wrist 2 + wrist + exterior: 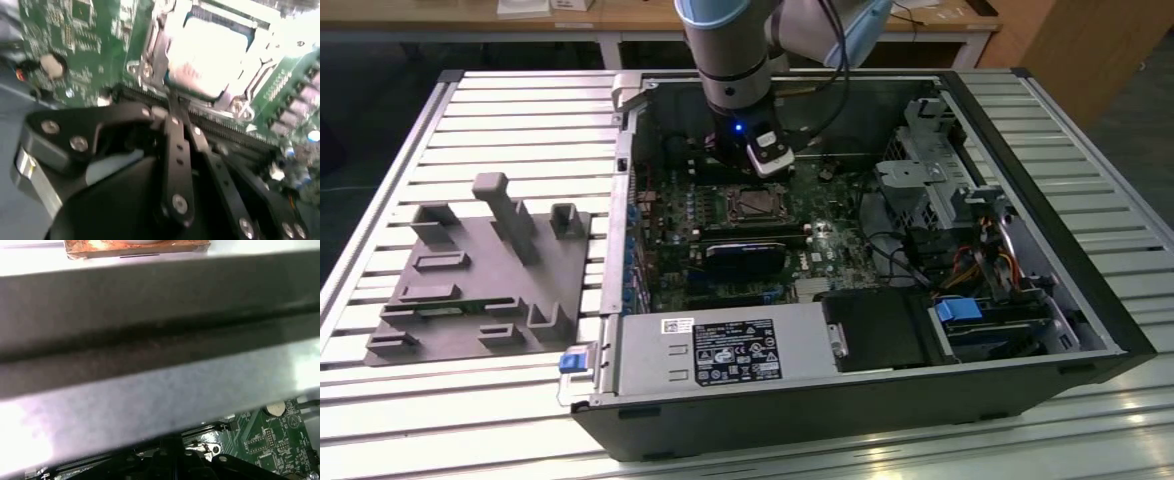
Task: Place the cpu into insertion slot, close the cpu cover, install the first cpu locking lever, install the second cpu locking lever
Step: 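Install the first cpu locking lever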
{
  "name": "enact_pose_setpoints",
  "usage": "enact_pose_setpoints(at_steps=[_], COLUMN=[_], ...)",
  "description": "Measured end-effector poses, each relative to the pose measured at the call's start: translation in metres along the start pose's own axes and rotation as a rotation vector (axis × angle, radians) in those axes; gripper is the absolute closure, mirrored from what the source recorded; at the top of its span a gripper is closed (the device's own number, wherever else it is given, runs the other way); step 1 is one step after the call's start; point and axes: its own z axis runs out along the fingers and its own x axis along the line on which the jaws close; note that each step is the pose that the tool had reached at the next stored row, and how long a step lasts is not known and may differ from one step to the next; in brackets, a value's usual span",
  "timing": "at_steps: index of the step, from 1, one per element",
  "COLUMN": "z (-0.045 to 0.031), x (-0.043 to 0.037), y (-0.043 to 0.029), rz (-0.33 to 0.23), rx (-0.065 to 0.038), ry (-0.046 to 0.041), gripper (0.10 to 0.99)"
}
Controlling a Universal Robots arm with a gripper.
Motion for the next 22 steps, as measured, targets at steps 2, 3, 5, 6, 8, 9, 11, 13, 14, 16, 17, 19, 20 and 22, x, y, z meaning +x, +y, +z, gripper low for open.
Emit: enact_pose_setpoints(at_steps=[2,3,5,6,8,9,11,13,14,16,17,19,20,22], z=[-0.0001,-0.0001,-0.0005,-0.0015,-0.0056,-0.008,-0.0133,-0.0196,-0.0228,-0.029,-0.0315,-0.0358,-0.0362,-0.0363], x=[0.0,0.0,-0.0001,-0.0003,-0.0011,-0.0015,-0.0025,-0.0036,-0.0042,-0.0054,-0.0058,-0.0066,-0.0067,-0.0067], y=[-0.0001,-0.0001,0.0,0.0002,0.0011,0.0016,0.0027,0.0041,0.0047,0.006,0.0066,0.0075,0.0076,0.0076], rz=[0.0,0.0,0.0,0.0,0.0,0.0,0.0,0.0,0.0,0.0,0.0,0.0,0.0,-0.002], rx=[0.0,-0.001,-0.002,-0.002,-0.002,-0.002,-0.002,-0.002,-0.002,-0.002,-0.002,-0.002,0.0,0.013], ry=[0.0001,0.0004,0.0004,0.0003,0.0005,0.0005,0.0004,0.0004,0.0005,0.0005,0.0005,0.0005,0.0002,-0.0028], gripper=[0.984,0.984,0.984,0.984,0.984,0.984,0.984,0.984,0.984,0.984,0.984,0.984,0.984,0.984])
